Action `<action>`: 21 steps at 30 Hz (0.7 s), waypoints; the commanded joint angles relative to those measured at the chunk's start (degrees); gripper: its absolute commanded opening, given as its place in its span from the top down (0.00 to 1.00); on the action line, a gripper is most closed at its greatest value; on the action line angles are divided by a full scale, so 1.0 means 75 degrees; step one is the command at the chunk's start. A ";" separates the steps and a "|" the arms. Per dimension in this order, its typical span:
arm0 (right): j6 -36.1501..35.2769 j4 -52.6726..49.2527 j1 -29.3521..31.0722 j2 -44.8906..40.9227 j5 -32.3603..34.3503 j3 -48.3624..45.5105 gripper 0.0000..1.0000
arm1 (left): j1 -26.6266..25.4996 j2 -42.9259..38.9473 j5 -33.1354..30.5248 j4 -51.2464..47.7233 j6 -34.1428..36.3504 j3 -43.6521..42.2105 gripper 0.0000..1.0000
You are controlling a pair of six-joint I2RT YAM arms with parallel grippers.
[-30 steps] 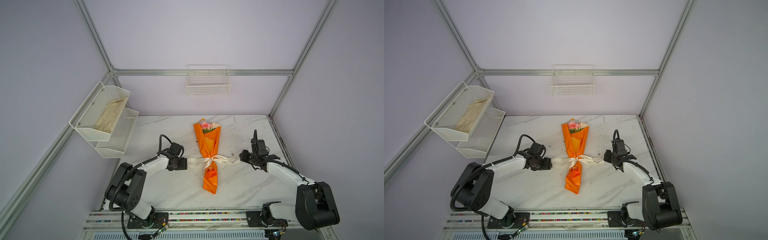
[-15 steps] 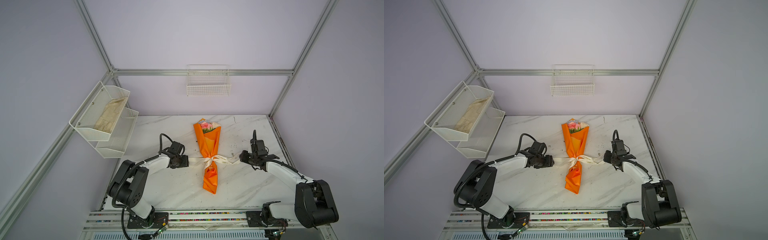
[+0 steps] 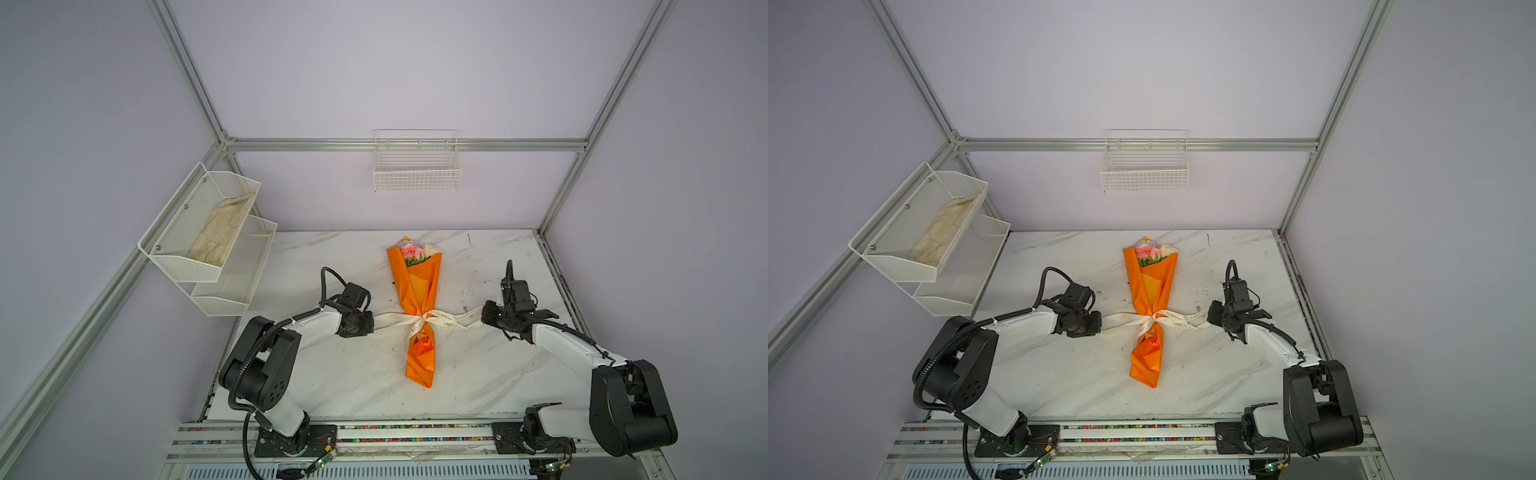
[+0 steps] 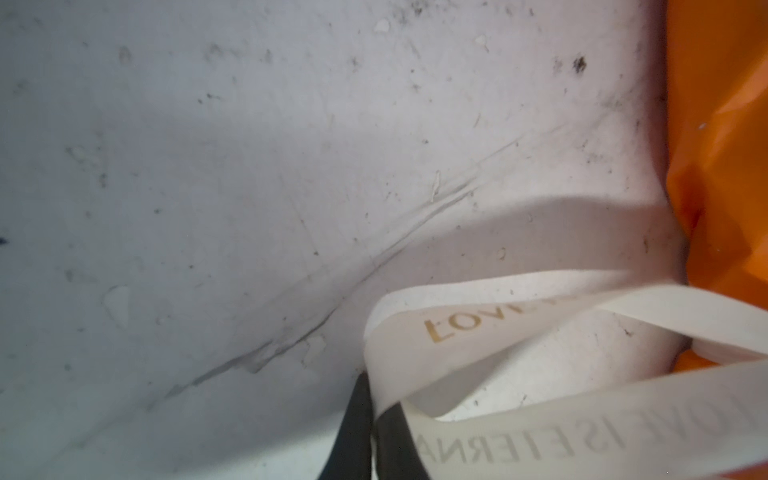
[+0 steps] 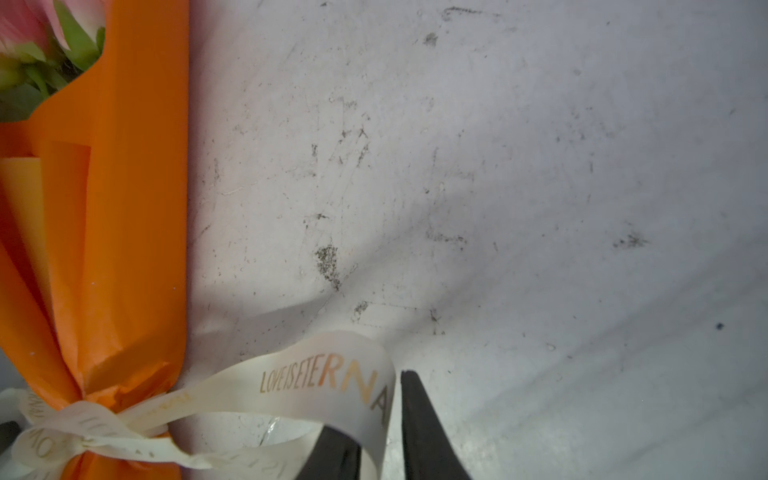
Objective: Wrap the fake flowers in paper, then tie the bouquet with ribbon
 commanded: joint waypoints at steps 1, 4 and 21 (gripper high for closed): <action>0.0002 0.0046 -0.0009 -0.0170 0.0291 -0.0085 0.87 | 0.0047 -0.0301 -0.0601 -0.0476 0.0226 0.0157 0.96; 0.0150 0.0007 -0.0012 -0.0158 0.0494 -0.0069 0.96 | 0.0072 -0.0384 -0.0921 -0.0680 0.0372 0.0212 1.00; 0.0680 -0.0411 -0.0015 0.0134 0.1763 0.0111 1.00 | 0.0528 -0.0590 -0.1916 -0.1507 0.0940 0.0284 1.00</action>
